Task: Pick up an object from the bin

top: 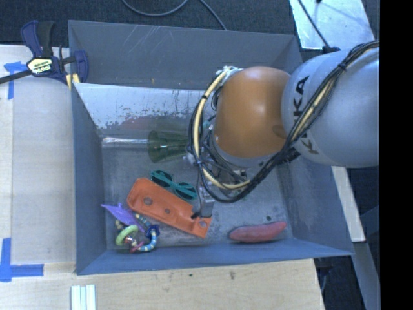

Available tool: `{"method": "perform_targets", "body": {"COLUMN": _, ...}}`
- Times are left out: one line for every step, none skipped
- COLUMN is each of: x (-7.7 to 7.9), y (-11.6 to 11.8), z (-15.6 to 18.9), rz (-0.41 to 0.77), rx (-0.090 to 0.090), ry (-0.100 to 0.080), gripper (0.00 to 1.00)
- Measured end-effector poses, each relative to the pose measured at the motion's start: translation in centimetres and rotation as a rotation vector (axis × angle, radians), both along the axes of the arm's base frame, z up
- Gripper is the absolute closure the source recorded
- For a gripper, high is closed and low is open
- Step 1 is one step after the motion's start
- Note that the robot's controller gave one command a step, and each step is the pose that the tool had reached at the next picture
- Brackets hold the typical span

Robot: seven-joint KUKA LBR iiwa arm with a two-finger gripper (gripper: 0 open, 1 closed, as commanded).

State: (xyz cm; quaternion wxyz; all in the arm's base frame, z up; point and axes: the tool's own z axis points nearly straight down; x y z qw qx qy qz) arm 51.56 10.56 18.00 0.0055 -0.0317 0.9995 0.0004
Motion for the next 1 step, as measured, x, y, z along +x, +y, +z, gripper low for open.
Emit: {"method": "perform_targets", "body": {"x": 0.09, "y": 0.53, "z": -5.96, "rz": -0.020, "rx": 0.001, "ry": 0.001, "gripper": 0.00}}
